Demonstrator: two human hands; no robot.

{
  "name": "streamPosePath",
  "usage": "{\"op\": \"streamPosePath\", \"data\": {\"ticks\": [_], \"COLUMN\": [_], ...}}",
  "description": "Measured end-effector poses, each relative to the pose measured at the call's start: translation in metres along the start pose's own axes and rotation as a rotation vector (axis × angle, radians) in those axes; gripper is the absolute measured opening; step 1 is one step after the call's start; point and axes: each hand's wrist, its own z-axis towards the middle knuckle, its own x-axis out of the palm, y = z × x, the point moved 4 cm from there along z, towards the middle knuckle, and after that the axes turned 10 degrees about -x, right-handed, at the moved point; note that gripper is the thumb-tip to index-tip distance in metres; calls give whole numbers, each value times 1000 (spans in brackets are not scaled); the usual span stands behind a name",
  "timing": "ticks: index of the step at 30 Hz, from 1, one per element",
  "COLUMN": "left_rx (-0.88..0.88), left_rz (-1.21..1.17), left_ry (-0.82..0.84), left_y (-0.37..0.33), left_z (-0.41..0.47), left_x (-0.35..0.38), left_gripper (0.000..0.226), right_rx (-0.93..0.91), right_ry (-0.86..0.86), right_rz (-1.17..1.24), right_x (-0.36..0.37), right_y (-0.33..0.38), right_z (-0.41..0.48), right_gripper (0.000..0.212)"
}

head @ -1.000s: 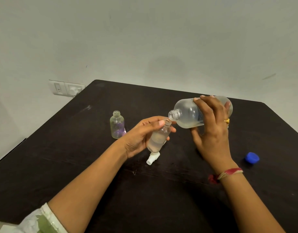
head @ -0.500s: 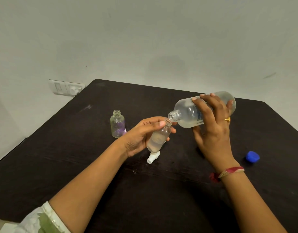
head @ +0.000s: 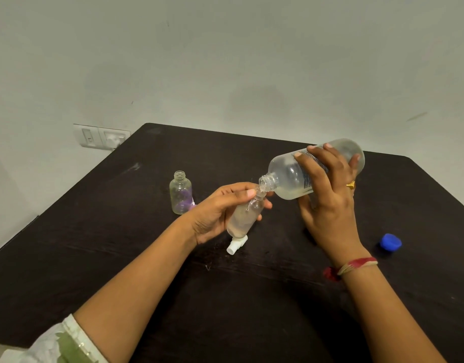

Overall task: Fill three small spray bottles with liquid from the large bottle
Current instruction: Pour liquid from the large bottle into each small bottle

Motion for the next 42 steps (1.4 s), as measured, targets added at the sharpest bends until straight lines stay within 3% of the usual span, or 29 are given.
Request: {"op": "streamPosePath", "data": {"ticks": [15, 23, 30, 42], "left_rx": [-15, -19, -19, -21], "left_rz": [-1, 28, 28, 33], "left_ry": [-1, 0, 4, -5], "left_y": [1, 0, 1, 0], "left_z": [-1, -1, -1, -1], "left_x": [0, 0, 0, 1], "left_gripper": [49, 48, 47, 49], "right_rx": [-7, -9, -7, -7], "right_ry": [-6, 0, -11, -10], "right_rz": [-16, -9, -12, -4], "right_x": [0, 0, 0, 0], "right_y": [-1, -2, -1, -2], "right_z": [0, -1, 0, 0], "right_gripper": [77, 58, 73, 74]}}
